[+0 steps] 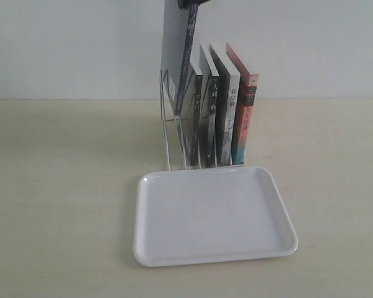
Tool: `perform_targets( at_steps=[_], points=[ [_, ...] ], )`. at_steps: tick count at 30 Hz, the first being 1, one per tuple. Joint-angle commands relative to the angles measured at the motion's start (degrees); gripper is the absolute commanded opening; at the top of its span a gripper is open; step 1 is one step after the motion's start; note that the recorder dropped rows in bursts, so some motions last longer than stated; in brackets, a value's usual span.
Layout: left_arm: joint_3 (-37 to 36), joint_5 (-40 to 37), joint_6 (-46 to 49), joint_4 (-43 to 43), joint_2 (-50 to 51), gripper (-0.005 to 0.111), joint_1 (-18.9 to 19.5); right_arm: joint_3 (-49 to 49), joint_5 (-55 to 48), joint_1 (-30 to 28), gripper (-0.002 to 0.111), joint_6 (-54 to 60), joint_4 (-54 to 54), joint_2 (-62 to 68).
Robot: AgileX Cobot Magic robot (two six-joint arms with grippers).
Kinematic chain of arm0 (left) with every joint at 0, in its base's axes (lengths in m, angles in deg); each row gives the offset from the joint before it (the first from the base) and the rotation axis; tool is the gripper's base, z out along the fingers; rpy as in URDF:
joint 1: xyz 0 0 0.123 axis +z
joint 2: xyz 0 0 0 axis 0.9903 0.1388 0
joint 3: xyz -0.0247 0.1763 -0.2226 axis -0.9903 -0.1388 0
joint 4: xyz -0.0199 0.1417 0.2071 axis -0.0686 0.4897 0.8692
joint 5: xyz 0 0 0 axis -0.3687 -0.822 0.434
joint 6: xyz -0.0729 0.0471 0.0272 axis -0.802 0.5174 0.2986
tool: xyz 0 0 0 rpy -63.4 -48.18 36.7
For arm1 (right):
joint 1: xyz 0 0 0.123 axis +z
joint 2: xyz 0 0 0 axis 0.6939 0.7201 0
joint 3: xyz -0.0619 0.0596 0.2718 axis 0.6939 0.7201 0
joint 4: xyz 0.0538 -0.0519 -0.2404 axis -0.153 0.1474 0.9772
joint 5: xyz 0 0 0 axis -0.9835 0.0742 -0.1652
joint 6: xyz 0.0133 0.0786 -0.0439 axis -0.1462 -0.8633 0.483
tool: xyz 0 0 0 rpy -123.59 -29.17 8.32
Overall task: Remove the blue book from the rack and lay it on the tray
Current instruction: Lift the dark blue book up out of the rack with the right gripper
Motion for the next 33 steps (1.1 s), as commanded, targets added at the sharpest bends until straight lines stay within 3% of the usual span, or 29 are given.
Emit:
perform_targets(
  at_steps=[1, 14, 25, 33],
  points=[
    [0.19, 0.73, 0.22, -0.14, -0.18, 0.005, 0.11, -0.46, 0.7, 0.08, 0.0, 2.17, 0.89, -5.91],
    [0.19, 0.73, 0.22, -0.14, -0.18, 0.005, 0.11, -0.02, 0.7, -0.02, 0.0, 5.37, 12.58, -20.58],
    [0.19, 0.73, 0.22, -0.14, -0.18, 0.005, 0.11, 29.25, 0.7, -0.02, 0.0, -1.06, 21.28, -40.1],
    [0.19, 0.73, 0.22, -0.14, -0.18, 0.005, 0.11, 48.7, 0.7, -0.02, 0.0, -8.13, 25.51, -45.74]
  ],
)
